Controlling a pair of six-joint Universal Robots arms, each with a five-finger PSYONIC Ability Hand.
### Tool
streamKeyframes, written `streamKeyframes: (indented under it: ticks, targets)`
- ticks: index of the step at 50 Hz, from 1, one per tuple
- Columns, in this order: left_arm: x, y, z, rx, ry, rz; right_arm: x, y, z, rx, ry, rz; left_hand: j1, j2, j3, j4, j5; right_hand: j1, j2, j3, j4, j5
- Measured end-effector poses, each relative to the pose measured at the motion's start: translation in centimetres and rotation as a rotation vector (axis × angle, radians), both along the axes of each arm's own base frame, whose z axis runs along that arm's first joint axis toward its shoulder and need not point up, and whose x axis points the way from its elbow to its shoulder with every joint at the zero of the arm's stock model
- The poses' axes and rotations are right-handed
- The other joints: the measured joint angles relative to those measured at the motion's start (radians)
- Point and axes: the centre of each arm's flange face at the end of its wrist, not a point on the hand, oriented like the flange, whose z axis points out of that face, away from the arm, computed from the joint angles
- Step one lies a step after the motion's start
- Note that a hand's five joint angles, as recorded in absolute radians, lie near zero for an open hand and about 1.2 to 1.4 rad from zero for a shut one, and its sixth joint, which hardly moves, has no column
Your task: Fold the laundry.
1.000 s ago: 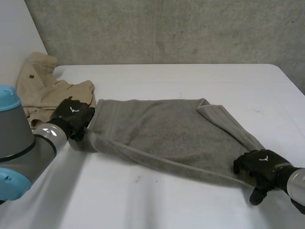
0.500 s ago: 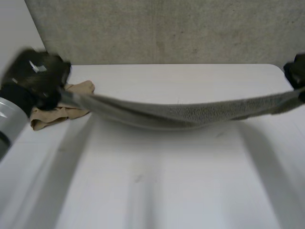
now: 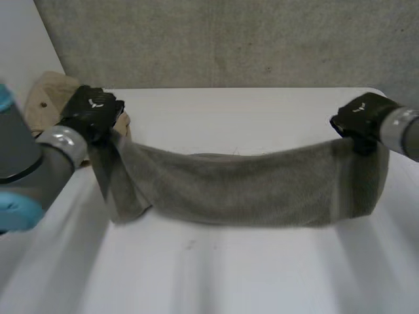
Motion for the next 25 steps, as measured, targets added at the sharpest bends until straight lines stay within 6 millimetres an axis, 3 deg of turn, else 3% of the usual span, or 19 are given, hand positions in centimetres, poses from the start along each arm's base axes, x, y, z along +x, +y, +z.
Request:
streamKeyframes:
  ticks: [3,5,6,8,14,16,17,21,25]
  targets:
    - [-1.3,-3.7,0.2,-0.125,-0.036,-0.010,1.7,-3.8,0.0,-0.145,-0.067,-0.025,0.000,0.000,0.000,0.000,0.000,0.000,0.000,0.000,0.000,0.000]
    - [-1.7,-4.9,1.0,-0.195,-0.040,-0.010,1.9,-4.5,0.4,-0.181,-0.090,-0.030,0.000,0.000,0.000,0.000,0.000,0.000,0.000,0.000,0.000,0.000]
    - [-1.9,-5.4,1.5,-0.231,-0.040,-0.009,2.3,-5.7,1.5,-0.261,-0.141,-0.037,0.000,0.000,0.000,0.000,0.000,0.000,0.000,0.000,0.000,0.000]
    - [-2.5,-7.4,4.4,-0.402,-0.020,0.003,2.9,-7.9,5.0,-0.451,-0.261,-0.043,0.000,0.000,0.000,0.000,0.000,0.000,0.000,0.000,0.000,0.000]
    - [-2.9,-8.9,11.2,-0.723,0.076,0.048,3.0,-9.3,13.0,-0.810,-0.486,-0.028,0.000,0.000,0.000,0.000,0.000,0.000,0.000,0.000,0.000,0.000]
    - [-2.9,-8.9,11.2,-0.723,0.076,0.048,3.0,-9.3,13.0,-0.810,-0.486,-0.028,0.000,0.000,0.000,0.000,0.000,0.000,0.000,0.000,0.000,0.000]
    - [-3.0,-8.4,15.0,-0.877,0.164,0.070,2.6,-8.8,16.9,-0.971,-0.599,-0.015,0.000,0.000,0.000,0.000,0.000,0.000,0.000,0.000,0.000,0.000]
    - [-2.8,-7.9,15.8,-0.898,0.223,0.068,2.4,-8.6,17.1,-0.974,-0.627,-0.018,0.000,0.000,0.000,0.000,0.000,0.000,0.000,0.000,0.000,0.001]
    - [-2.7,-7.8,13.5,-0.822,0.237,0.055,2.5,-8.9,14.6,-0.879,-0.603,-0.031,0.000,0.000,0.000,0.000,0.000,0.000,0.000,0.000,0.000,0.001]
